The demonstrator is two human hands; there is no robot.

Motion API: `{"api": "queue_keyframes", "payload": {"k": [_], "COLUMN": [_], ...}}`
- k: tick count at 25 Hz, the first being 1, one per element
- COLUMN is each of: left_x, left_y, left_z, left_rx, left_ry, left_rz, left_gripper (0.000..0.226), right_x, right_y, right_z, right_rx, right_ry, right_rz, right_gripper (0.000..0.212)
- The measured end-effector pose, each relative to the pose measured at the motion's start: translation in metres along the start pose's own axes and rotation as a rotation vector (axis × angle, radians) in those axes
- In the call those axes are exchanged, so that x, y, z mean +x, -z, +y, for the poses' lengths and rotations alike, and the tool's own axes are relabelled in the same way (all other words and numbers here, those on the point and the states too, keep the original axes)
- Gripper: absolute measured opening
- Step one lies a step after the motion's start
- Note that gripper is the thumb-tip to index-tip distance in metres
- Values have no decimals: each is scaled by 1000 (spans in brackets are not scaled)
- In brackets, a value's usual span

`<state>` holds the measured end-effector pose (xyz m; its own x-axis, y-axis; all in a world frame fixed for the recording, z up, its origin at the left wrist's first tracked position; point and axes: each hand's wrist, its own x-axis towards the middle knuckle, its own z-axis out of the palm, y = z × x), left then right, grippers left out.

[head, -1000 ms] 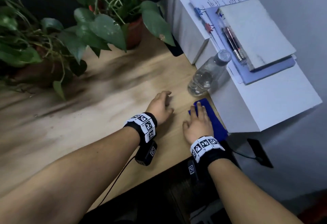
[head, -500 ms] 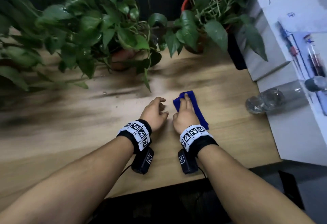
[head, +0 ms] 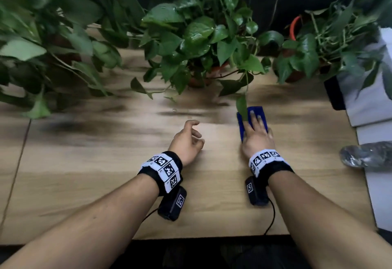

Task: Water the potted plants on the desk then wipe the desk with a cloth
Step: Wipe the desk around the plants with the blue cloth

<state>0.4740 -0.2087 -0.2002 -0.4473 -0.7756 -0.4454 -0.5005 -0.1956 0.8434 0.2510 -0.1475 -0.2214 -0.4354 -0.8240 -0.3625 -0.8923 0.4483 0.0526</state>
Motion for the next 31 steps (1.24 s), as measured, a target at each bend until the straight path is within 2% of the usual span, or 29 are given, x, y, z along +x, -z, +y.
{"api": "queue_keyframes", "payload": {"k": [3,6,11,14,16,19,21,23,26,31], "left_x": [-1,-2,-1,3,4,-3,-14,-24,-26,-24], "left_y": [15,33,69,93,99,99,94,87,76,77], "left_z": [-7,-19,-49,-67,-74,-78,-78,-71,-51,-31], "left_rx": [4,27,179,272,322,358,346,316,243,194], "left_ry": [16,32,118,206,229,230,216,180,121,85], "left_rz": [29,44,88,103,95,73,53,40,38,56], "left_gripper": [48,42,23,15,15,14,13,10,7,6], "right_x": [28,40,20,-3,-4,3,13,28,43,-4], "right_y": [10,16,3,-25,-36,-39,-29,-5,28,17], "right_z": [-31,-74,-157,-157,-136,-108,-100,-100,-116,-154], "right_rx": [11,20,130,46,25,12,10,-22,-1,-10], "right_ry": [19,110,407,555,478,251,108,49,87,341], "right_rz": [-53,-97,-200,-243,-242,-260,-288,-268,-206,-157], "right_gripper": [61,63,74,77,79,78,76,75,73,76]}}
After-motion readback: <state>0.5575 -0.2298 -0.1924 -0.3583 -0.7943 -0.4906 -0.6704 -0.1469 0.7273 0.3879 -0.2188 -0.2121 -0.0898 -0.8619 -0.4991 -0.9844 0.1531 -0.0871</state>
